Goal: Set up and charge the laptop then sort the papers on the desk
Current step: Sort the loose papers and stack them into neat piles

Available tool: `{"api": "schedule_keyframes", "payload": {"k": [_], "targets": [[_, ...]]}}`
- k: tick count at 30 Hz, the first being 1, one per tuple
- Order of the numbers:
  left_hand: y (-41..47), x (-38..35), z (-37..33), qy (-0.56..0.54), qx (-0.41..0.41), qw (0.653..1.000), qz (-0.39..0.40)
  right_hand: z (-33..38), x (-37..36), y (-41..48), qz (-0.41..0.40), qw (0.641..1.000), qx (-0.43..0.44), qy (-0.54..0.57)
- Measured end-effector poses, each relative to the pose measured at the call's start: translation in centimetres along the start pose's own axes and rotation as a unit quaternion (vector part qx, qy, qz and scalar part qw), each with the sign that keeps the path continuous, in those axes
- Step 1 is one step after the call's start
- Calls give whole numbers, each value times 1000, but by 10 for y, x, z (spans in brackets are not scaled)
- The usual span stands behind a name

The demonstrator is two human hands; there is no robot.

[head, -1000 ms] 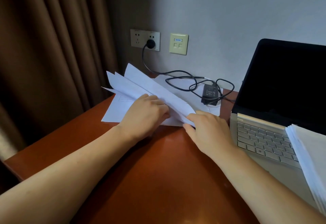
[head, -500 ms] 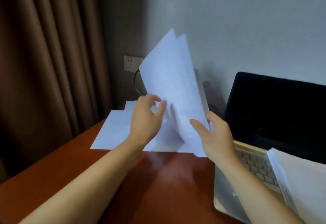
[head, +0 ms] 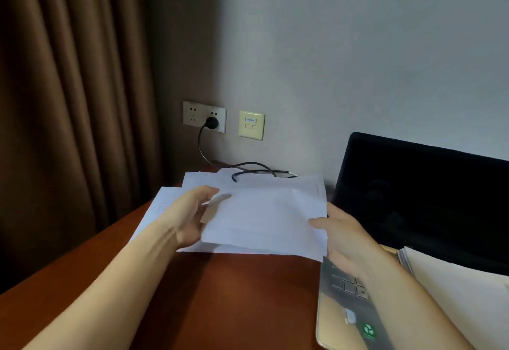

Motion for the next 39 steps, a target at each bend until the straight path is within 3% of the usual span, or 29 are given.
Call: {"api": "schedule_keyframes", "payload": {"k": [3, 5, 8, 11, 17, 21, 26, 39], "targets": [[1, 2, 10, 49, 37, 998, 10, -7, 0, 1, 32, 998, -34, -35], [1, -2, 15, 113, 28, 993, 35, -9, 4, 3, 1, 999, -36, -39], [-4, -9, 13, 202, 15, 973, 107, -5, 13, 4, -61, 998, -15, -13], [-13, -17, 9, 237, -2, 963, 125, 7, 10, 0, -29, 998, 27, -40], [-17, -31, -36, 220, -297, 927, 67, 51, 5, -25, -62, 973, 199, -95], [-38, -36, -56, 238, -412, 880, 15, 64, 0, -37, -80, 958, 264, -78], [-43, -30, -58, 238, -433, 869, -27, 43, -12, -31, -89, 956, 273, -64], [-49, -37, -59, 217, -453, 865, 3, 37, -20, -37, -115, 939, 317, -66]]}}
Point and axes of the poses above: each hand's wrist, its own y-axis towards the middle knuckle, its own x-axis out of the back of the hand, z = x × y, the point moved 7 cm from there along y, towards the middle knuckle, and after that the axes turned 11 degrees about -x, right-handed, at the moved point
